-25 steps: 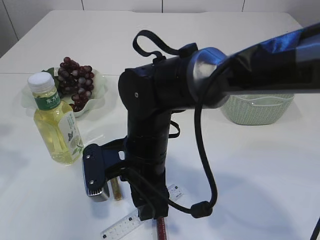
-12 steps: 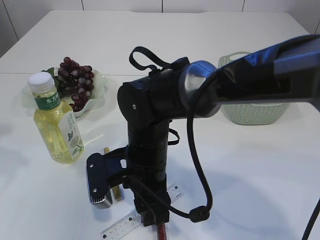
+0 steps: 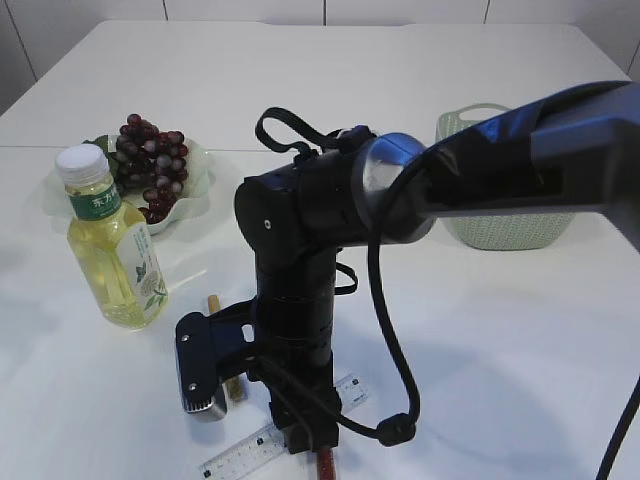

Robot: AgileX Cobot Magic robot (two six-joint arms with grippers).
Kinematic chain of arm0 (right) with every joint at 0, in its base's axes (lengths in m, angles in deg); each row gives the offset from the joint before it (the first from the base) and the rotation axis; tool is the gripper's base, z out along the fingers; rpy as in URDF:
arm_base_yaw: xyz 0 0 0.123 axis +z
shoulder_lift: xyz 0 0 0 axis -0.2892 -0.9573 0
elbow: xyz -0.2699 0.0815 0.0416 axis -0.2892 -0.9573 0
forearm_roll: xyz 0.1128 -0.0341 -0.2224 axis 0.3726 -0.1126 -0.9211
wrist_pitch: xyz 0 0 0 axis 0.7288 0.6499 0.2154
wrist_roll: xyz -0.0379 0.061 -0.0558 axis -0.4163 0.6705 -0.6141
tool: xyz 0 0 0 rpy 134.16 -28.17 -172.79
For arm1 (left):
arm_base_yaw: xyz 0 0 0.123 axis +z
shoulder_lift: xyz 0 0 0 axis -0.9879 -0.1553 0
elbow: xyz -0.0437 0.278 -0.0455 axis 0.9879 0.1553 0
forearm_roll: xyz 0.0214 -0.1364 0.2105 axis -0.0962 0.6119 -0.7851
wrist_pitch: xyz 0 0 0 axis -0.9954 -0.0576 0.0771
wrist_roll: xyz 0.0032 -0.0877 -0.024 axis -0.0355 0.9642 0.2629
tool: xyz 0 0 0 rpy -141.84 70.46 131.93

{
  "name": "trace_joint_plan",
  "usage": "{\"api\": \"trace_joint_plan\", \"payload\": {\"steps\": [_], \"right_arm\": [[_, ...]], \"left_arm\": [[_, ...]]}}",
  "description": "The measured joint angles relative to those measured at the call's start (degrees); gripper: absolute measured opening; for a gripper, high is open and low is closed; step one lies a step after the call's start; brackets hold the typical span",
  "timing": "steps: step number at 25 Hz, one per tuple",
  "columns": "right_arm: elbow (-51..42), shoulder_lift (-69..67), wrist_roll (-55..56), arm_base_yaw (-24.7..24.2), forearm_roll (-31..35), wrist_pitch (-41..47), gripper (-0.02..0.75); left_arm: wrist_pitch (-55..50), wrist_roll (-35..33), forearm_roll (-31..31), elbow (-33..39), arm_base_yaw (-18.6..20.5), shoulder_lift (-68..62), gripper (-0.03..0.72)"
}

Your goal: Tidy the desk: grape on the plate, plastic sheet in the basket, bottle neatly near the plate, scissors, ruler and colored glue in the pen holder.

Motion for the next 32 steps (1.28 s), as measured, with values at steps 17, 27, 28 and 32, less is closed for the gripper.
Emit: {"api": "trace_joint_plan", "payload": {"steps": [17,27,28,32], "right_arm": [[0.0,0.0,0.1,0.0,-1.5,0.4,0.408],[0.0,0.0,0.0,0.0,-2.4,0.1,0.408],[0.0,0.0,0.0,0.0,-2.4,0.1,0.408],[0.0,0.0,0.0,0.0,-2.5,0.0,0.389]], "left_arm": [[1.3,0.0,0.0,0.0,0.0,0.0,0.435],[1.4,0.0,0.0,0.0,0.0,0.0,0.435],[1.4,0.0,0.0,0.0,0.0,0.0,0.435],[1.5,0.0,0.0,0.0,0.0,0.0,0.435]]}}
